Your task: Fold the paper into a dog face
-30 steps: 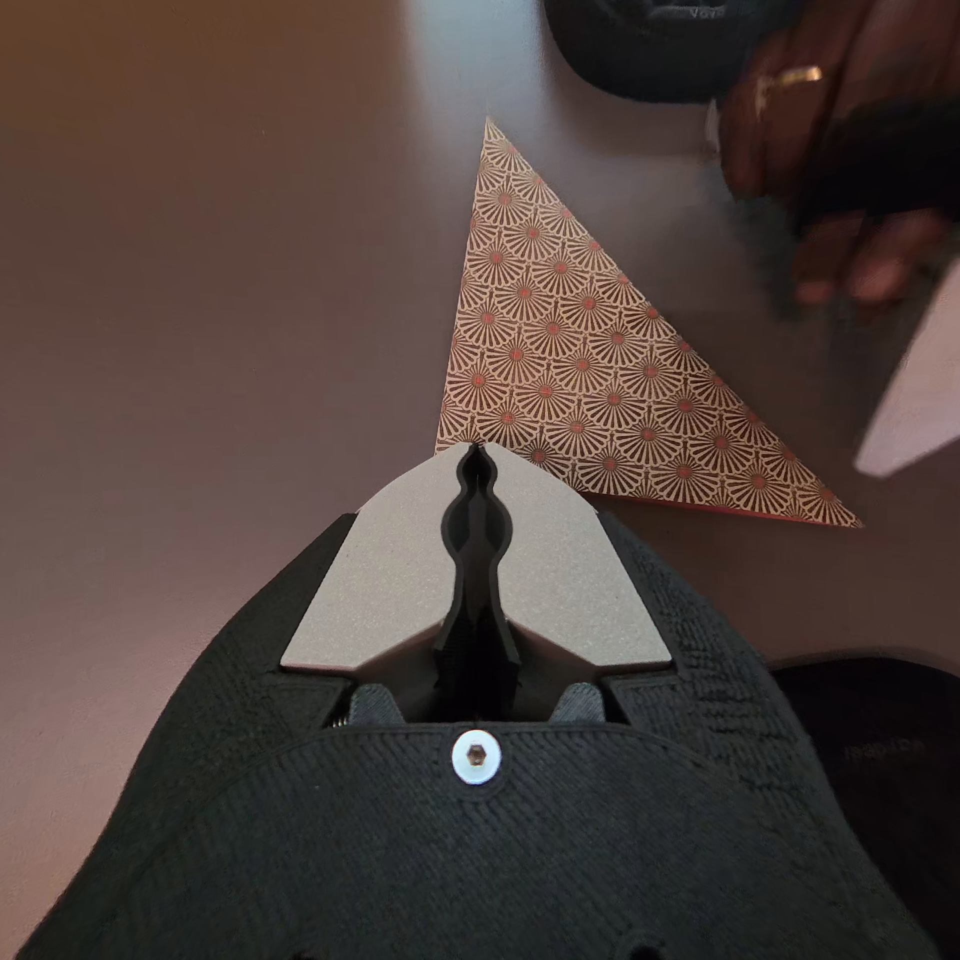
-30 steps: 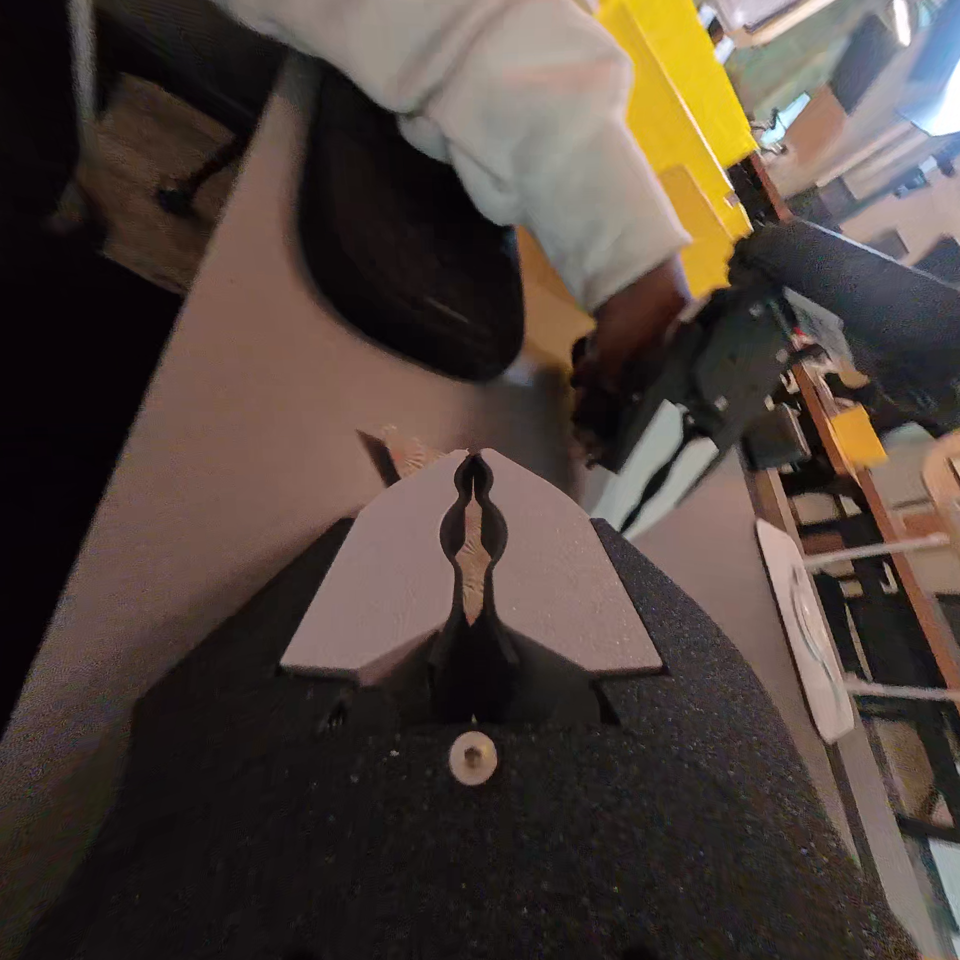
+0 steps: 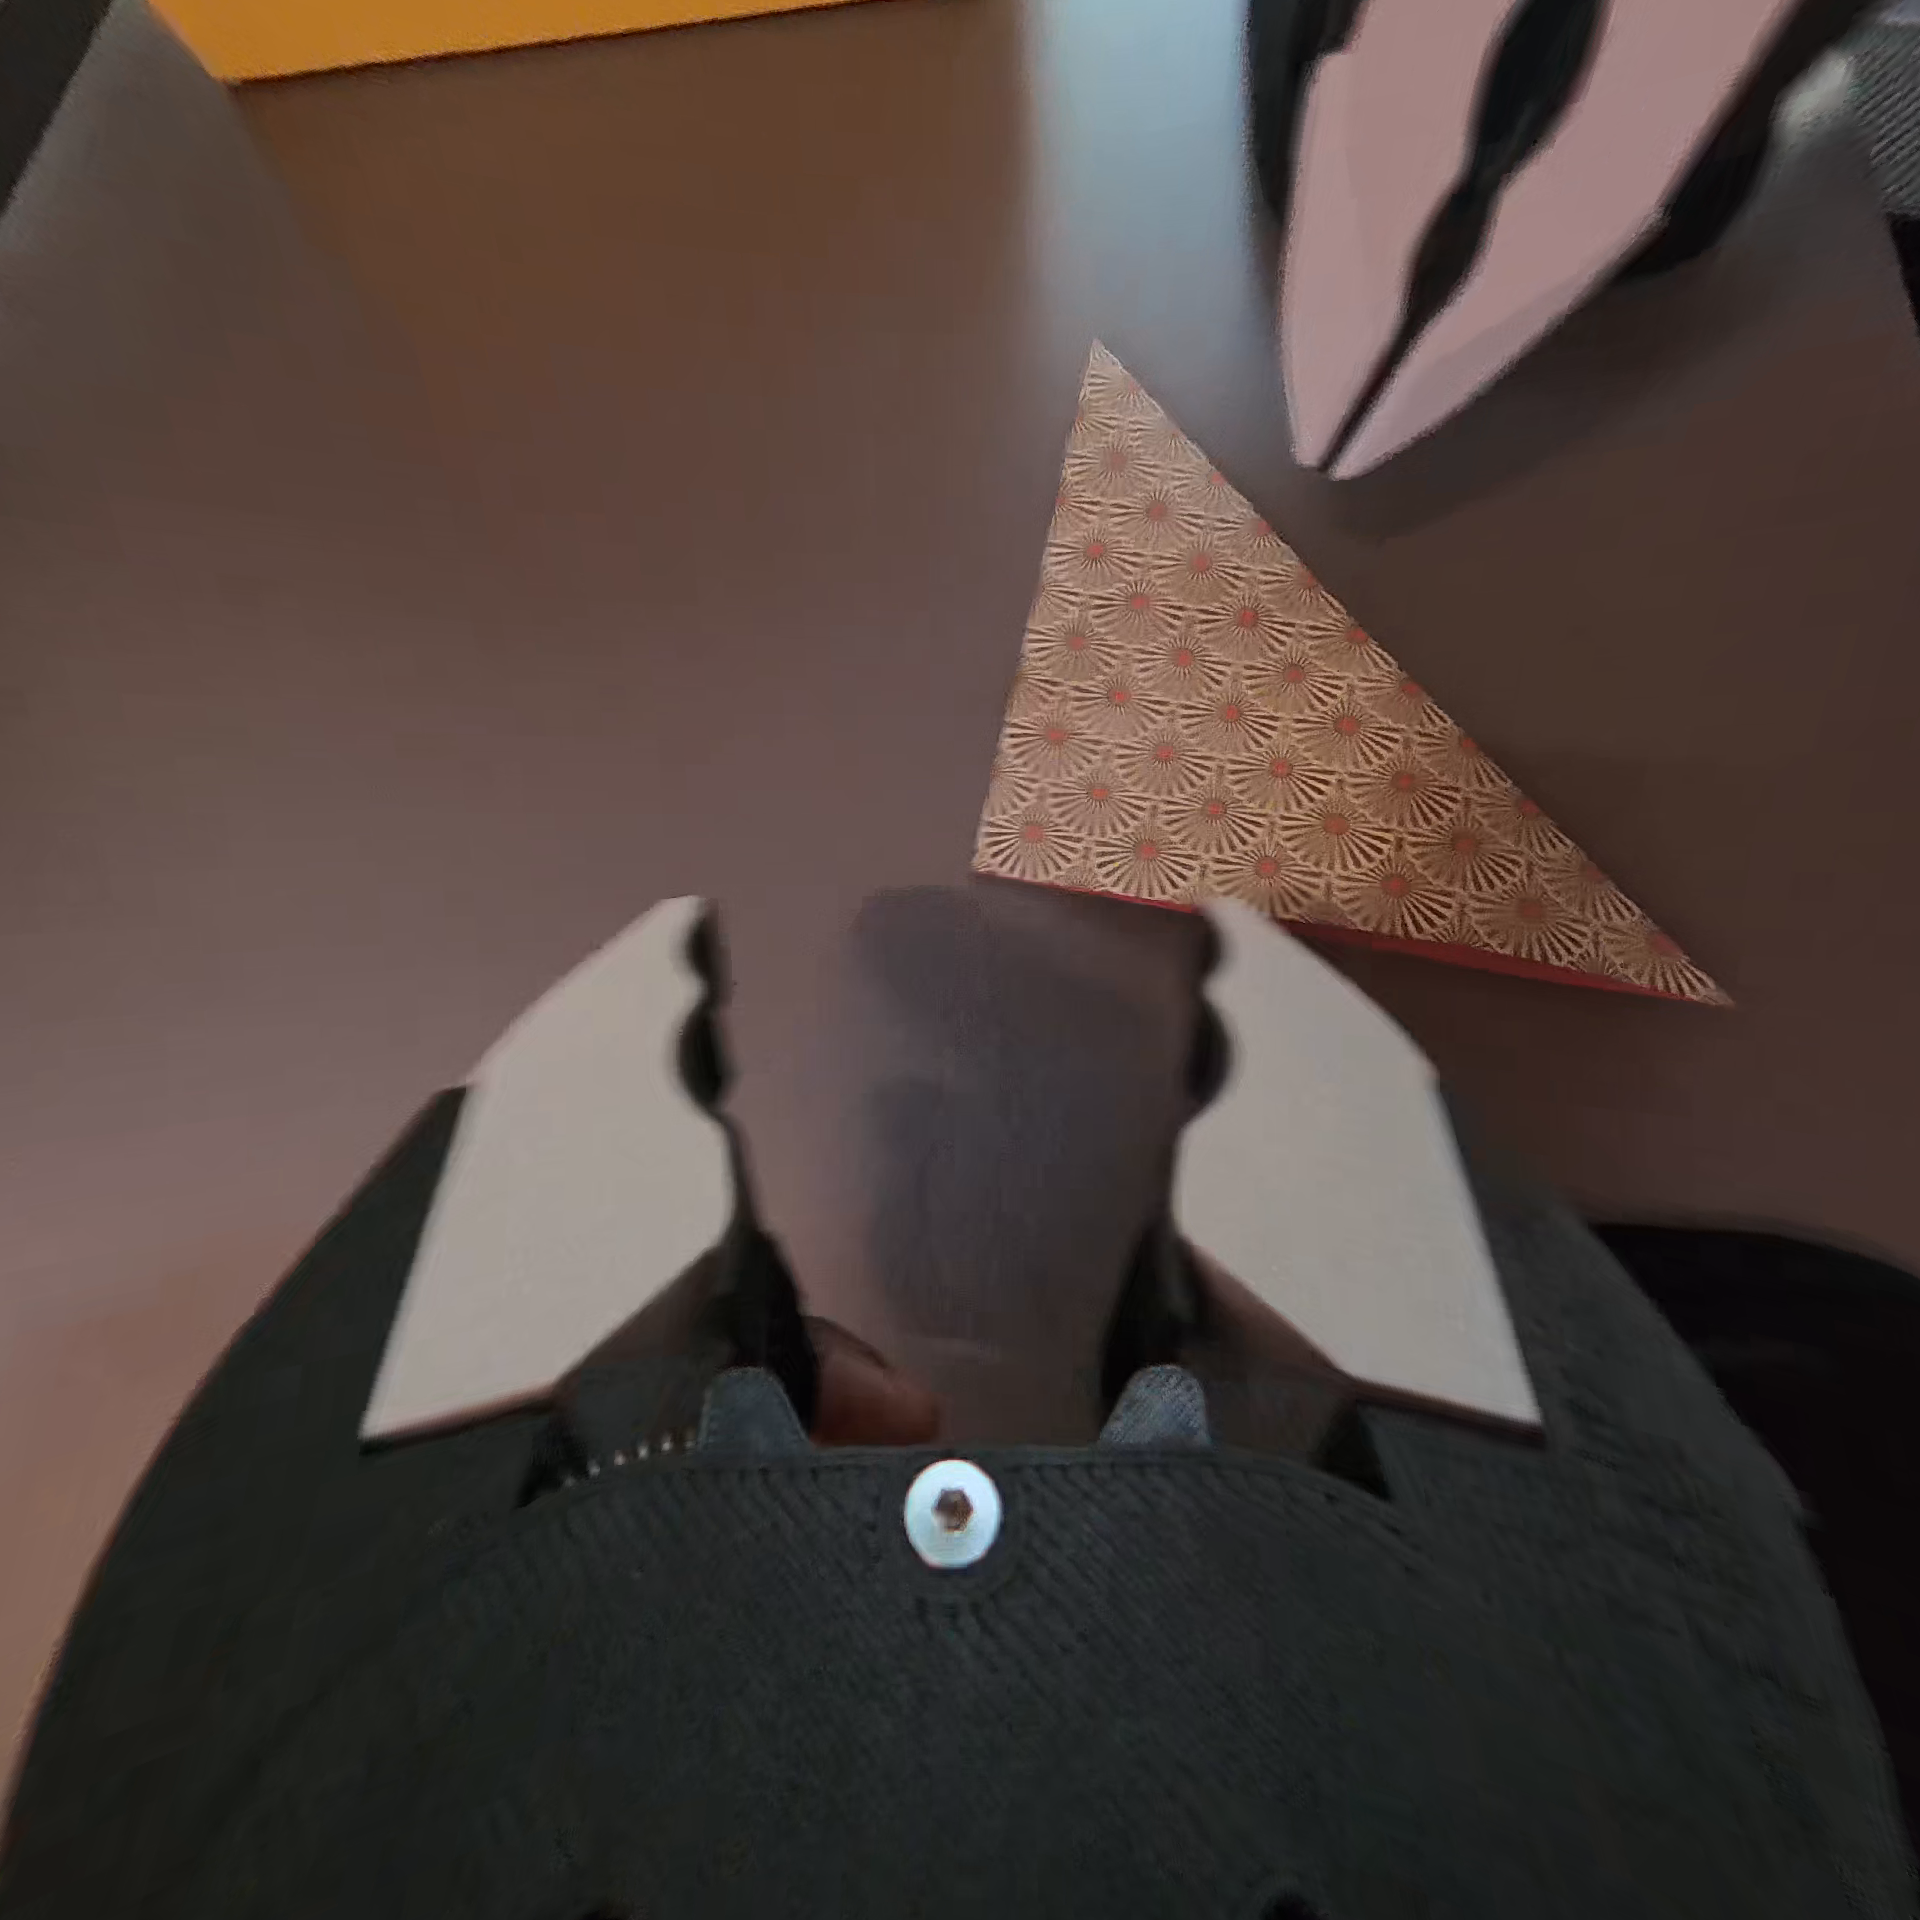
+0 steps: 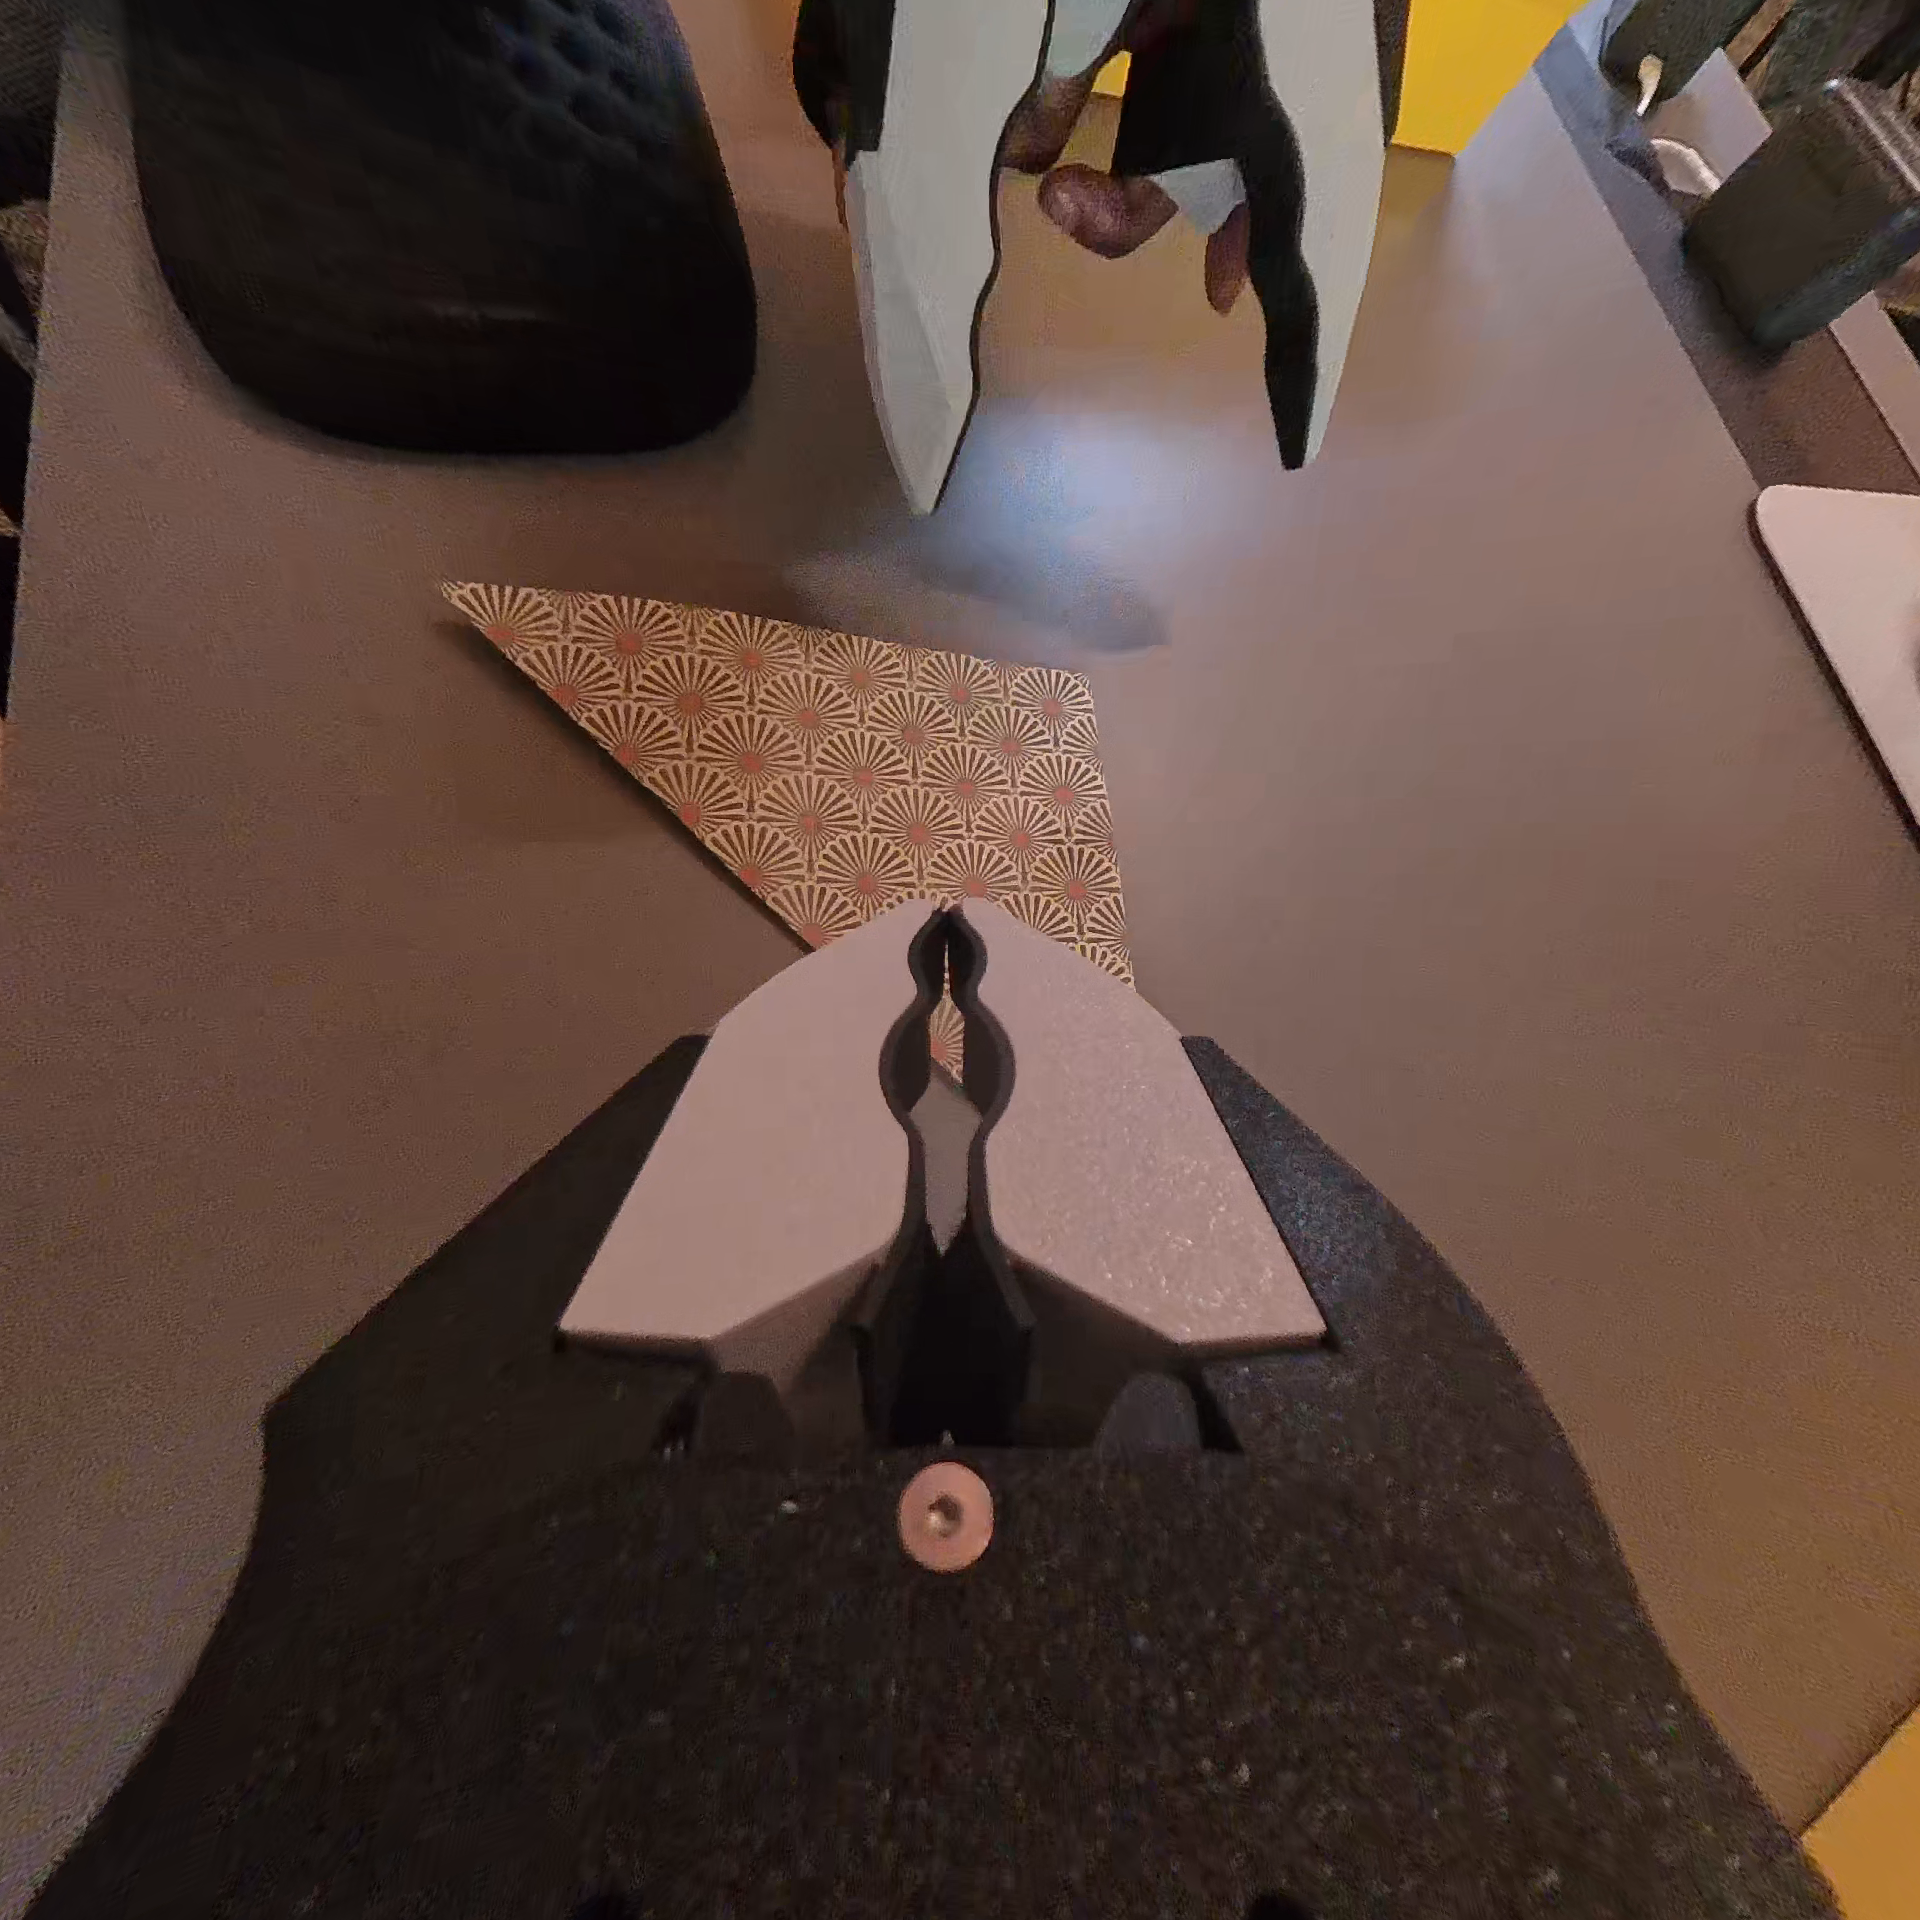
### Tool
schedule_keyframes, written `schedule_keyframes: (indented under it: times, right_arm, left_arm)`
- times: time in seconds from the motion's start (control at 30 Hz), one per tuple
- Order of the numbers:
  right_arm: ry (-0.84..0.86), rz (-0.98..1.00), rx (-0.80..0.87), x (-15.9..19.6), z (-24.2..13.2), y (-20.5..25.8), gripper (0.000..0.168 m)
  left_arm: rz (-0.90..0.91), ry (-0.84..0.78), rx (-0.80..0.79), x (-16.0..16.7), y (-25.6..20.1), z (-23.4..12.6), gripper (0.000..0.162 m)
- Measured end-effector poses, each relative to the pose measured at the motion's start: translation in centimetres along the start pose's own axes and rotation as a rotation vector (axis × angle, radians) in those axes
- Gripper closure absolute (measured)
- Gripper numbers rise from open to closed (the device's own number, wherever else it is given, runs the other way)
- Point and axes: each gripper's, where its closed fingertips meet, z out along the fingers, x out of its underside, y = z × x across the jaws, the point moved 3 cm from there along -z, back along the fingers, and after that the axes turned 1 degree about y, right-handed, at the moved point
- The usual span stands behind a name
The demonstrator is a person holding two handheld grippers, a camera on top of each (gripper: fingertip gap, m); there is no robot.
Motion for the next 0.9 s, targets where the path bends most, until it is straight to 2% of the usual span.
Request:
schedule_keyframes:
  times: [0.03,0.07,0.2,0.27,0.3,0.33,0.37,0.4,0.43,0.53,0.63,0.8,0.9]
  right_arm:
    - [0.001,-0.004,-0.003,0.0,0.1,0.0,0.168]
    - [0.001,-0.004,-0.009,0.0,0.1,0.1,0.168]
    - [0.010,-0.020,-0.008,0.1,-0.1,0.0,0.164]
    - [0.012,-0.020,-0.007,0.3,-0.3,0.0,0.157]
    - [0.011,-0.020,-0.004,0.4,-0.4,-0.1,0.153]
    - [0.014,-0.022,-0.001,0.5,-0.4,-0.1,0.151]
    - [0.018,-0.027,0.003,0.6,-0.5,-0.2,0.151]
    - [0.014,-0.046,0.012,0.6,-0.7,-0.3,0.162]
    - [-0.002,-0.081,0.030,0.4,-1.0,-0.3,0.168]
    - [-0.029,-0.258,0.114,0.1,-1.7,-0.6,0.168]
    - [-0.016,-0.444,0.120,0.1,-1.3,0.1,0.168]
    - [0.056,-0.728,0.102,-0.1,0.8,1.9,0.168]
    - [0.034,-0.797,0.078,-0.4,1.9,2.9,0.168]
  left_arm:
    - [-0.028,0.041,-0.013,0.4,0.2,-0.2,0.064]
    - [-0.039,0.065,-0.034,0.6,0.2,-0.4,0.059]
    - [0.003,-0.053,-0.125,-1.1,-1.5,-1.8,0.068]
    - [0.016,-0.087,-0.194,-1.7,-2.6,-2.5,0.077]
    - [0.027,-0.100,-0.239,-2.0,-3.2,-2.9,0.088]
    - [0.038,-0.109,-0.284,-2.2,-3.8,-3.3,0.108]
    - [0.045,-0.117,-0.318,-2.5,-4.6,-3.7,0.144]
    - [0.045,-0.131,-0.322,-2.8,-5.6,-3.9,0.162]
    - [0.041,-0.144,-0.283,-3.1,-6.9,-3.8,0.162]
    - [0.020,-0.161,-0.193,-3.9,-10.1,-2.3,0.162]
    - [-0.005,-0.119,-0.152,-4.0,-11.7,0.0,0.162]
    - [-0.027,-0.085,-0.152,-4.2,-11.9,2.6,0.162]
    - [-0.055,0.002,-0.189,-3.1,-10.9,4.0,0.162]
